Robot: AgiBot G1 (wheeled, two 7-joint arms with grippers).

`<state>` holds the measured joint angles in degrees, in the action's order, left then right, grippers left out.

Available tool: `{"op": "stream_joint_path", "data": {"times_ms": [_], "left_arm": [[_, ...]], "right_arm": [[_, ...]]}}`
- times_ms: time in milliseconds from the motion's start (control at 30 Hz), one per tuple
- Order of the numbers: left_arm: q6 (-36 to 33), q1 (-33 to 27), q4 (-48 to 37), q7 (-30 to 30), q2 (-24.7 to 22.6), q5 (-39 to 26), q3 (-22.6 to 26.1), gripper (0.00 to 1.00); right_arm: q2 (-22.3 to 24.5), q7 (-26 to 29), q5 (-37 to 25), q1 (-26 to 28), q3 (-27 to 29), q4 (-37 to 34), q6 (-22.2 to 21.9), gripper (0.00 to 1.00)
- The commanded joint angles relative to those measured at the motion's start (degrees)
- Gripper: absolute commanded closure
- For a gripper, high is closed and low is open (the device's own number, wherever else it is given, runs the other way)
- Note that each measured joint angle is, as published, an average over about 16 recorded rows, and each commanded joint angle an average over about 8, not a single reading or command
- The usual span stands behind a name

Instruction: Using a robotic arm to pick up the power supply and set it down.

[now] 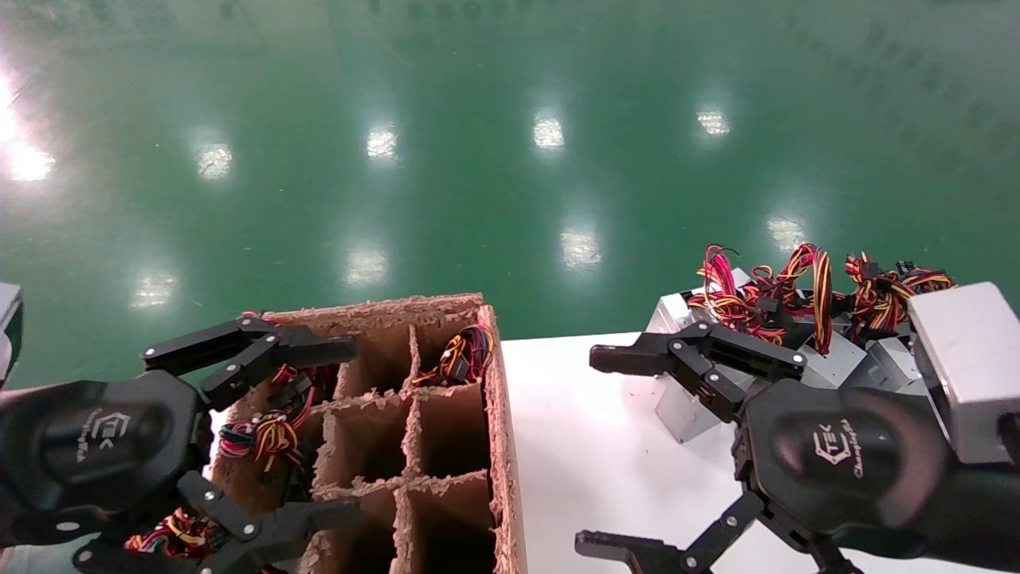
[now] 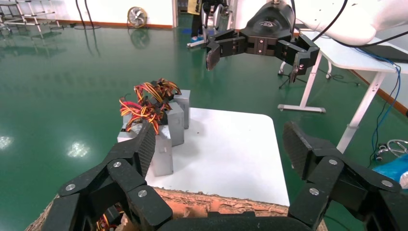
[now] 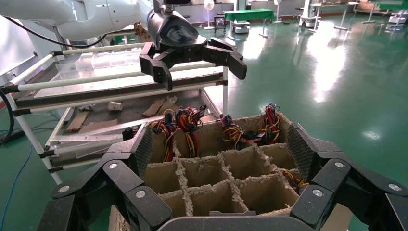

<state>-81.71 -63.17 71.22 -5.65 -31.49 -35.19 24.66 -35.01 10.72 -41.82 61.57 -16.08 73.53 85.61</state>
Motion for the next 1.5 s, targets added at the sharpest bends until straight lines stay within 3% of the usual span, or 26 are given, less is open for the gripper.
{"op": "stream_joint_path", "data": {"times_ms": [33,300,467,733,1200,1400,1500], "left_arm": [[0.0,0.0,0.0,0.0,0.0,0.0,0.0,1.0],[0.0,0.0,0.0,0.0,0.0,0.0,0.0,1.0],[0.0,0.0,0.0,0.0,0.0,0.0,0.0,1.0],[0.0,0.0,0.0,0.0,0.0,0.0,0.0,1.0],[0.0,0.0,0.0,0.0,0.0,0.0,0.0,1.0],[0.0,0.0,0.0,0.0,0.0,0.0,0.0,1.0],[0.0,0.0,0.0,0.0,0.0,0.0,0.0,1.0]], "right_arm": [[0.0,0.0,0.0,0.0,0.0,0.01,0.01,0.0],[-0.51,-0.54,-0.41,-0.23,-0.25,-0.91,-0.12,0.0],[-3.44,-2.02,-2.79,0.5,-1.78,-3.42,-0.8,0.0],[-14.4,-4.68,-9.89,6.91,-7.35,-12.44,-1.27,0.0],[-37.42,-14.62,-24.6,22.71,-17.75,-40.41,-3.03,0.0],[-42.77,-18.16,-26.65,25.91,-21.19,-47.5,-4.36,0.0],[-43.49,-18.52,-25.51,26.18,-23.65,-47.1,-5.38,0.1]]}}
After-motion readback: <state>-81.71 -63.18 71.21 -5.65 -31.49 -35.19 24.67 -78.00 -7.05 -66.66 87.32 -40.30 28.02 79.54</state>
